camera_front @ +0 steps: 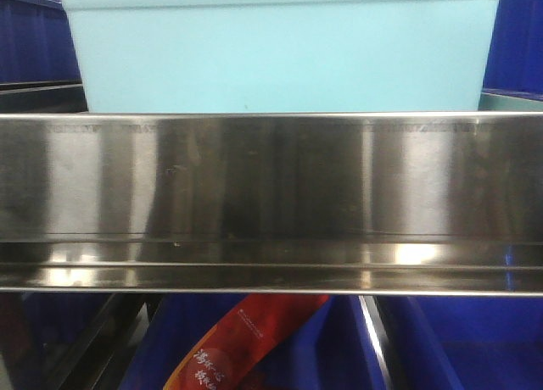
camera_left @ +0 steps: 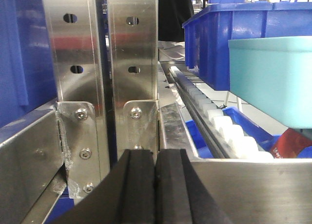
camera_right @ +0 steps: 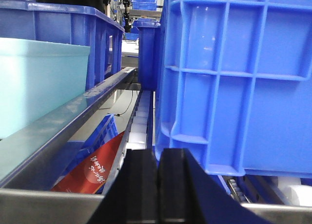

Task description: Fetch blue bin and place on conveyor start

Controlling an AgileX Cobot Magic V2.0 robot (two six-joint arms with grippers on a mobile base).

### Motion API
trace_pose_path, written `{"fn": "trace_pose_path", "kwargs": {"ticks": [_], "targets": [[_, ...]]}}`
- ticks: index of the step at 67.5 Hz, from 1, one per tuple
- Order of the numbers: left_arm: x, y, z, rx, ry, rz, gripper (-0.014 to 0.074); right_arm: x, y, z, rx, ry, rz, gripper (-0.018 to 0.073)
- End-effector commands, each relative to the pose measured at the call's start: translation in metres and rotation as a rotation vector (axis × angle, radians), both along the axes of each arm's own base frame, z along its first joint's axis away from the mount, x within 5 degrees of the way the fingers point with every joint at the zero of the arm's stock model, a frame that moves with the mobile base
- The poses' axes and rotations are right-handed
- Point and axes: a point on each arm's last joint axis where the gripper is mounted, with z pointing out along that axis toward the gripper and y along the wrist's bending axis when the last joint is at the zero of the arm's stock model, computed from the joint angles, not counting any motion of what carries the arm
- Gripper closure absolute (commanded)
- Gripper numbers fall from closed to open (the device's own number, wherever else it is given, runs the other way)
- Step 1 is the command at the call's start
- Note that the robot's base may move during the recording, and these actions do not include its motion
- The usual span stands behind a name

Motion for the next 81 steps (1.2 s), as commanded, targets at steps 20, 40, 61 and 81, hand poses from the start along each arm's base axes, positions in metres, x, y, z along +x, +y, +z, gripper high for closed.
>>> {"fn": "trace_pose_path", "kwargs": {"ticks": [20,40,61,81], "targets": [[-0.001,0.000,0.009,-0.001,-0.091,-0.005,0.0707,-0.001,0.000,0.005,-0.014,-0.051,-0.002,0.0721],[-0.006,0.000,0.035,-0.007,-0.208,-0.005,0.0707,-0.007,0.000,0.037,0.029,-0.174,0.001,0.0721],[-0.031,0.000,0.127,-0.005,-0.165,-0.010,0.0584,-0.039,0.009,0.133,0.046,-0.196,0.055,0.0428],[0.004,-0.001,0.165,-0.006,-0.056,-0.014,0.0031,-0.027,0.007,0.160,0.041,-0.179,0.050,-0.0009]]}}
